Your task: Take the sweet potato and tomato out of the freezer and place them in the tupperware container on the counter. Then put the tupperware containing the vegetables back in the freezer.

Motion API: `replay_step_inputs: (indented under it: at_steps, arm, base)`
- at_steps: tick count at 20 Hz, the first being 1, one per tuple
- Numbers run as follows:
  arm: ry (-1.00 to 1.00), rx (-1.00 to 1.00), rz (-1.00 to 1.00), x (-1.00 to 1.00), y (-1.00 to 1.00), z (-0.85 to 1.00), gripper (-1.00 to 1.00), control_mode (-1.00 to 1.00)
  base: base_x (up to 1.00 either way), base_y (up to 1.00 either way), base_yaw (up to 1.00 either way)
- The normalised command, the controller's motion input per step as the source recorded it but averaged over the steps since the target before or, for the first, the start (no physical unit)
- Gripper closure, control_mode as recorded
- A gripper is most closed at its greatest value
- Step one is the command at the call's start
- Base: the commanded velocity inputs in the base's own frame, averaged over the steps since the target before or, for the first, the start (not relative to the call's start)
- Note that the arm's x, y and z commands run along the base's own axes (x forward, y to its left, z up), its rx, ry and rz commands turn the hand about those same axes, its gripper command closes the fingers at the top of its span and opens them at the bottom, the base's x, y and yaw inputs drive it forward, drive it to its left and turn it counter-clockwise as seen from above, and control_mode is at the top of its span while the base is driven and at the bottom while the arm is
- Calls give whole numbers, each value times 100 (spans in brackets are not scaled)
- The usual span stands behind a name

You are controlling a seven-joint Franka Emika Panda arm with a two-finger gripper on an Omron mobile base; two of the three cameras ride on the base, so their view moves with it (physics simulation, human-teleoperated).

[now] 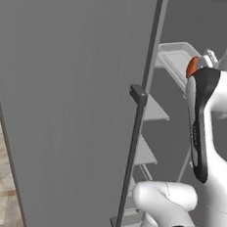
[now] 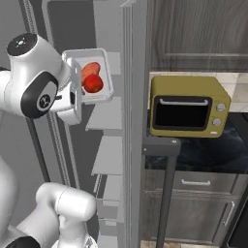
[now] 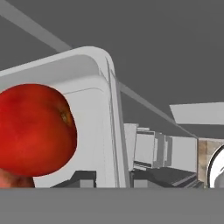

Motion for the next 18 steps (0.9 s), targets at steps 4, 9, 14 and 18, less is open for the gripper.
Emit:
replay_step_inputs:
  at_steps: [4, 9, 14, 18]
  arm:
    - [0, 5, 2, 36, 0, 0, 100, -100]
    - [0, 7, 4, 38, 0, 1, 100, -100]
    - [-2, 5, 6, 35, 0, 2, 100, -100]
    - [-3, 2, 5, 41, 0, 0, 100, -100]
  base:
    - [0, 0, 0]
    - [0, 0, 0]
    - [0, 0, 0]
    - [0, 0, 0]
